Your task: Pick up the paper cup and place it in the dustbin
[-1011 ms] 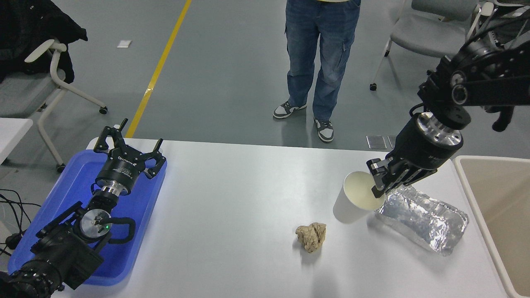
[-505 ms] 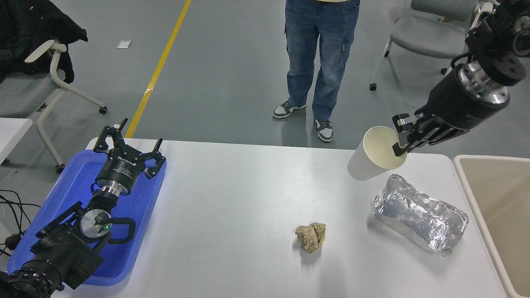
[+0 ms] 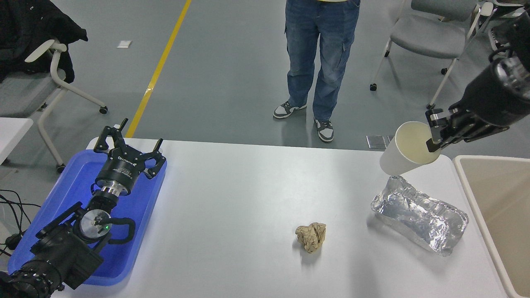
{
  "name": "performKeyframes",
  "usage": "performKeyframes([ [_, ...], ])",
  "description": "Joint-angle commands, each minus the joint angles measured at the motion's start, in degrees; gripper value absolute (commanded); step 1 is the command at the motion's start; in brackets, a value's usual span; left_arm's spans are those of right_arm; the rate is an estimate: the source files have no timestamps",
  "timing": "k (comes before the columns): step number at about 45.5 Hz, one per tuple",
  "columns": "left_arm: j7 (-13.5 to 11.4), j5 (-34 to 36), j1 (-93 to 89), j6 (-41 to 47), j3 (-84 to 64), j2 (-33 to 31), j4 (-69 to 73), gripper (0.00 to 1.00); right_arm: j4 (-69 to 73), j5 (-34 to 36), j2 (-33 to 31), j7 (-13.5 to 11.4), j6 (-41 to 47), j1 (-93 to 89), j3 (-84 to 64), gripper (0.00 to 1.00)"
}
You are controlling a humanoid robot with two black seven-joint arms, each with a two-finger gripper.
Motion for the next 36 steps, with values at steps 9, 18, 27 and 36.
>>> performKeyframes([
  [9, 0.0, 0.0, 0.0, 0.0, 0.02, 0.0, 0.0, 1.0, -2.59, -0.03, -0.86, 0.01, 0.0, -2.56, -16.11, 0.0],
  [18, 0.0, 0.0, 0.0, 0.0, 0.02, 0.0, 0.0, 1.0, -8.39, -0.74, -7.8, -0.08, 0.0, -5.99, -17.78, 0.0],
  [27, 0.0, 0.0, 0.0, 0.0, 0.02, 0.0, 0.0, 1.0, -12.26, -1.44, -11.4, -0.17, 0.0, -9.68, -20.33, 0.0],
  [36, 0.0, 0.0, -0.09, 0.0, 0.02, 0.0, 0.0, 1.0, -20.07, -1.09, -14.22, -0.17, 0.0, -18.37, -18.06, 0.0],
])
